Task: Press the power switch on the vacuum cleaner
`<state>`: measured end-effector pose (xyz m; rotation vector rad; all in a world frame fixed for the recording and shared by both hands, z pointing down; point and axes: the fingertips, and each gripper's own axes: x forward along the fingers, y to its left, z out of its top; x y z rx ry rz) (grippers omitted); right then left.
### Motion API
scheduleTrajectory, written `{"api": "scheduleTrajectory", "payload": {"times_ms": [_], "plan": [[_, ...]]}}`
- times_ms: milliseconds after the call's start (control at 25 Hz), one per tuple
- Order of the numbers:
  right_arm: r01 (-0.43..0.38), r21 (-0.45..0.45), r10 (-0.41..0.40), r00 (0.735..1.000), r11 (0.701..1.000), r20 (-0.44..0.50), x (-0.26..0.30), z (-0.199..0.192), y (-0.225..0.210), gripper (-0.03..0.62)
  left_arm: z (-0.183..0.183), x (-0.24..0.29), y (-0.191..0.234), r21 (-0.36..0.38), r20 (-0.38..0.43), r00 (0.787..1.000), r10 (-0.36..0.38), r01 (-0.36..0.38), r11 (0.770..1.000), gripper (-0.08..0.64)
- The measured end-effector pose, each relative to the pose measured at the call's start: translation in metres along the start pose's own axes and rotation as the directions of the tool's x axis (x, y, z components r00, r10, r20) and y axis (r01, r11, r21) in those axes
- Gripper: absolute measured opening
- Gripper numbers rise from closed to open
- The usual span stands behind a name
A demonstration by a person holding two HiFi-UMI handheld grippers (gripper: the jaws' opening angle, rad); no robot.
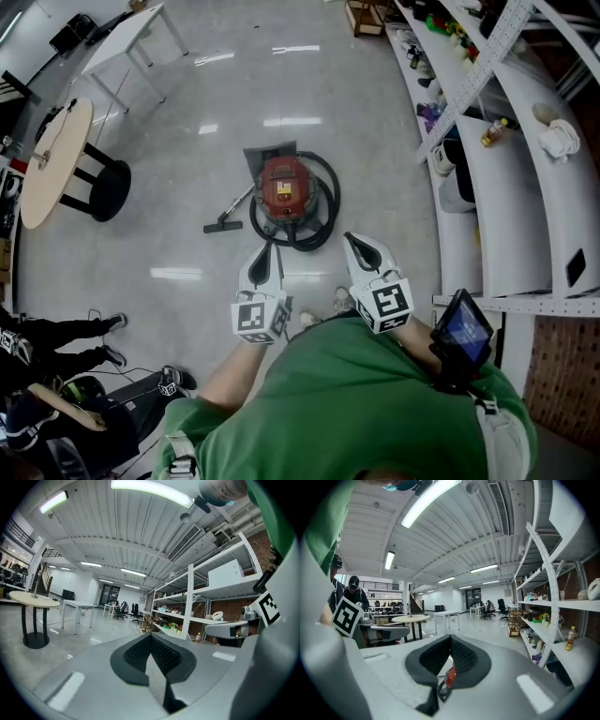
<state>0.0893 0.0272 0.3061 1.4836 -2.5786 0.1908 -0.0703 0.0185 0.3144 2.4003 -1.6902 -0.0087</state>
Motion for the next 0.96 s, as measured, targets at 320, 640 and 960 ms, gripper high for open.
{"api": "scheduleTrajectory", "payload": {"times_ms": [320,640,960], "plan": [[-0.003,0.0,0.003,1.0,1.0,0.006,-0.001,-0.001,-0.001,0.002,-0.003,0.0,-0.005,0.009,0.005,1.0,-0.007,0.007,1.0,0.008],[-0.01,0.0,0.01,1.0,1.0,0.001,-0.002,-0.003,0.001,0.002,-0.01,-0.005,-0.004,0.014,-0.005,1.0,-0.006,0.006,1.0,0.008],[-0.018,-0.007,0.018,1.0,1.0,-0.004,-0.004,-0.004,0.004,0.002,-0.009,-0.01,-0.004,0.002,-0.009,1.0,0.006,-0.006,1.0,0.008]]}}
